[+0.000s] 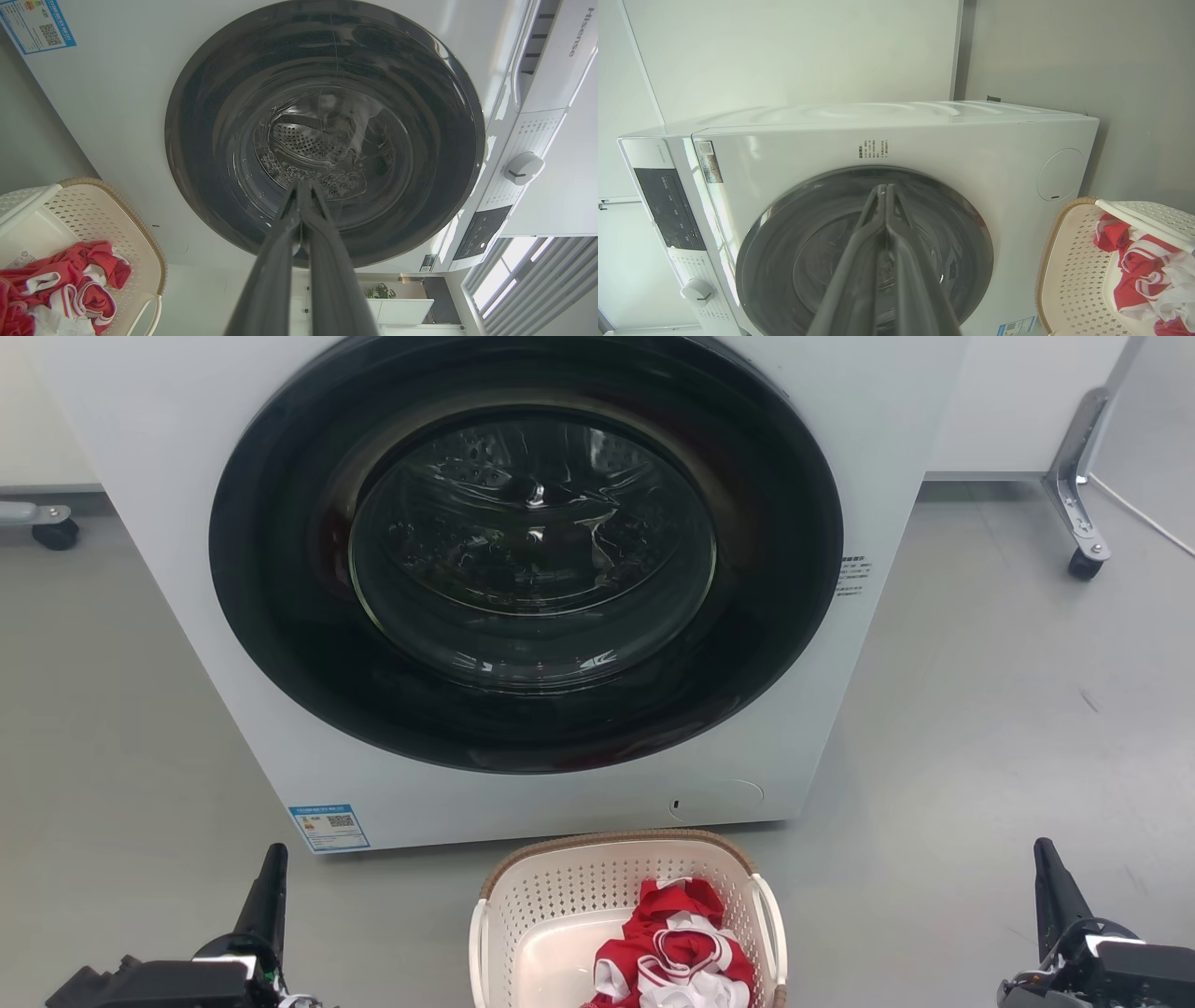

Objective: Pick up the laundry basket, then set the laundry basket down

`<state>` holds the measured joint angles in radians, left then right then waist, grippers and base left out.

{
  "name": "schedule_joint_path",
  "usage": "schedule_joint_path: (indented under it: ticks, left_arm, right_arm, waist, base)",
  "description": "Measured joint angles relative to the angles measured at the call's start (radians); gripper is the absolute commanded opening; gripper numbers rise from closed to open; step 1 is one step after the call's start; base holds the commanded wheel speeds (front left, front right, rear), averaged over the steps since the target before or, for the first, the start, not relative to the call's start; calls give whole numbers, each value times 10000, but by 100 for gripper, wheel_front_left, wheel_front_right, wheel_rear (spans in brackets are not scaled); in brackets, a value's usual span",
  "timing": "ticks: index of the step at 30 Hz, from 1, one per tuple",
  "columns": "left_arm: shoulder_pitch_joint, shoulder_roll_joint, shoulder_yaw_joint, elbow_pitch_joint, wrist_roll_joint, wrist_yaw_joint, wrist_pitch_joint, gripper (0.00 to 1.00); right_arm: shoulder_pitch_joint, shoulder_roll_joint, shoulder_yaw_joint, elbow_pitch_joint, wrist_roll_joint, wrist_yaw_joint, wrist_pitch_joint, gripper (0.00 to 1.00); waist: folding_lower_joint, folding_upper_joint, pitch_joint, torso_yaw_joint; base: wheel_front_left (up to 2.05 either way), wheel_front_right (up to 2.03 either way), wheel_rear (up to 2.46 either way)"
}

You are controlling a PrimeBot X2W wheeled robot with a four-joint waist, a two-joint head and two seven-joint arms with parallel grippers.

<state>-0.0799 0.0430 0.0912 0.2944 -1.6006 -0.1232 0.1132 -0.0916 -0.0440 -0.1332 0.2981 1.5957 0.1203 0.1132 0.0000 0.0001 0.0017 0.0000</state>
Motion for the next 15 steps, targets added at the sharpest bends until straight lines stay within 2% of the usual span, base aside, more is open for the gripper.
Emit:
schedule_joint_path:
  ticks: [15]
  left_arm:
    - [0, 0, 0, 4, 0, 0, 0, 0]
  right_arm:
    - [0, 0, 0, 2, 0, 0, 0, 0]
  waist:
    - [0, 0, 0, 0]
  base:
    - [0, 0, 0]
